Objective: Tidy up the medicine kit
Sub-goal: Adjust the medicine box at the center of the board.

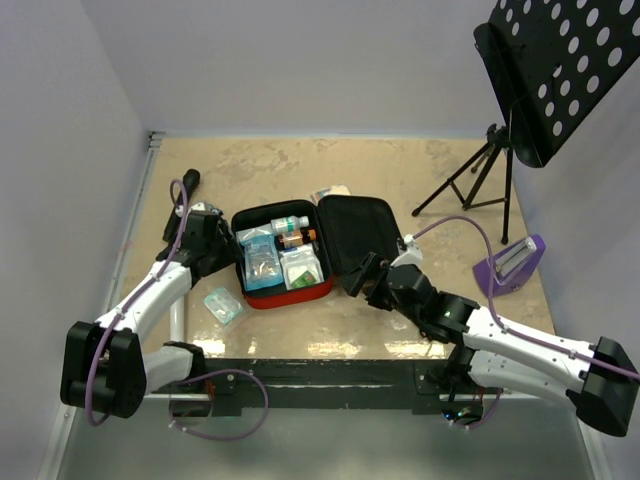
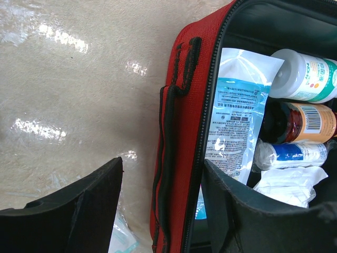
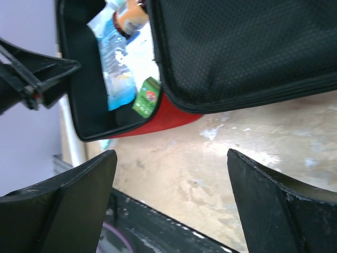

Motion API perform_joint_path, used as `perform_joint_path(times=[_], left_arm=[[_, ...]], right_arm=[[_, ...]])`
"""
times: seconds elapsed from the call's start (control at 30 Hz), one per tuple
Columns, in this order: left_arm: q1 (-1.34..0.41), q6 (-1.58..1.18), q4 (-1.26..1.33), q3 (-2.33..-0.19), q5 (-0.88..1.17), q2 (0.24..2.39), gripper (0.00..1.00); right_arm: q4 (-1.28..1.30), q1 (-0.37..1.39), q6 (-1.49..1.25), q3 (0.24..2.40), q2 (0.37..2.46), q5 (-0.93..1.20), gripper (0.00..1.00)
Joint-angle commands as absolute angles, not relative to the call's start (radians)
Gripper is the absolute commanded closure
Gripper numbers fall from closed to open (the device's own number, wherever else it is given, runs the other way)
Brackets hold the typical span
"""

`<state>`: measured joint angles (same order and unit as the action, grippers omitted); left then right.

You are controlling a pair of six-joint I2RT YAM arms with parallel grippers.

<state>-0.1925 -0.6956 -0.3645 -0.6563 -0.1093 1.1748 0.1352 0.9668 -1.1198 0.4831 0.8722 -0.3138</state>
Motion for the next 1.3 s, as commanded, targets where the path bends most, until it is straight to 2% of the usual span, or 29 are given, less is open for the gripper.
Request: perform_joint_path(times=[0.0,0.37,0.6,0.87,1.17,1.27], left_arm=[[-0.192,-0.693,-0.362,-0.669,-0.135,1.177,0.36],[-0.192,-0.703,-0.364,-0.712,-0.155,1.275,0.37],[-0.190,-0.698,-0.383,-0.791,-0.181,1.371,0.37],[-0.187,-0.696,-0.385,-0.787,-0.186,1.385,0.37],[-0.187,-0.716,-0.364,-0.756,-0.153,1.388,0.37],[-0.187,-0.715,-0.364,-0.758,-0.146,1.379,0.37]], right_arm=[[-0.028,0.953,-1.212,0.462,0.891,-0.261,0.09],[-0.115,0.876,-1.154,0.479,1.074,-0.227,0.09],[-0.140,0.782,-1.014,0.587,1.204,-0.236,0.09],[-0.138,0.703,-0.888,0.707,1.319,-0.239,0.09],[-0.039,0.643,-0.753,0.848,1.388,-0.310,0.09],[0.046,0.643,-0.739,0.855,1.350,-0.356,0.10]])
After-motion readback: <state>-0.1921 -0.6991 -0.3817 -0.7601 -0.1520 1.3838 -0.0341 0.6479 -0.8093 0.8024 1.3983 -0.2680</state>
